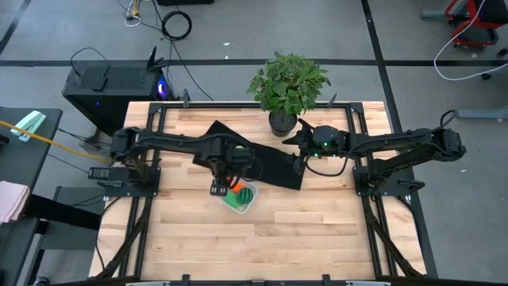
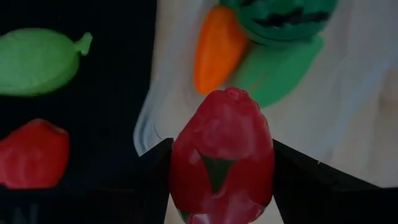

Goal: Pick and placing Produce into tupperware
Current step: Put the red dragon fruit into the transparent bin, then put the red apple into the transparent bin

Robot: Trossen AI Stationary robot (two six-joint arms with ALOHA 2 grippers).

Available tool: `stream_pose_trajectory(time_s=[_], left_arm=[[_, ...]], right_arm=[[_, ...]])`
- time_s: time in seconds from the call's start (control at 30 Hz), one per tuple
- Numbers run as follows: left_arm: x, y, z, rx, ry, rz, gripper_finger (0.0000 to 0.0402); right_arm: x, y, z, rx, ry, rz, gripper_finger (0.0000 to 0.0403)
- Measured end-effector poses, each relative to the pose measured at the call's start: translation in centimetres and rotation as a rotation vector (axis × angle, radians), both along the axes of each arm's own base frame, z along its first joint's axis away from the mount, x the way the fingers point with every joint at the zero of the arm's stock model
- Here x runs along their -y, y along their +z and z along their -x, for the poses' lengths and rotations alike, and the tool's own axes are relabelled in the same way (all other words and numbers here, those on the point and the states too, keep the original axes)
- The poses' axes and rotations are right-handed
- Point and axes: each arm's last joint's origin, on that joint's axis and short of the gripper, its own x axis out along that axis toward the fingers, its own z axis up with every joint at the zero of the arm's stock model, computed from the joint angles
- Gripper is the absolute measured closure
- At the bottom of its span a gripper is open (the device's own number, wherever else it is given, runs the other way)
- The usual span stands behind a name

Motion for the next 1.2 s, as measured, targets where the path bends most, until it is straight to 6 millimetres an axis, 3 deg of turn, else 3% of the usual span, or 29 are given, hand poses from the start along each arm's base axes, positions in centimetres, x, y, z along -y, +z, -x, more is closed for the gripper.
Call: stream_pose_trajectory(time_s=[0.27, 0.93, 1.2], left_arm=[[-0.3, -2.4, -1.2, -0.052, -0.05, 0.035, 0.0174], [0.1, -2.8, -2.4, 0.054, -0.099, 0.115, 0.0173], [0.0, -3.2, -2.5, 0.032, -0.089, 0.093, 0.0125]], right_arm=[[0.0, 0.0, 0.0, -0.004, 0.01, 0.021, 0.0112], [0.0, 0.0, 0.0, -0.009, 0.022, 0.045, 0.0112], [0.0, -0.1, 0.1, -0.025, 0.022, 0.042, 0.0112]])
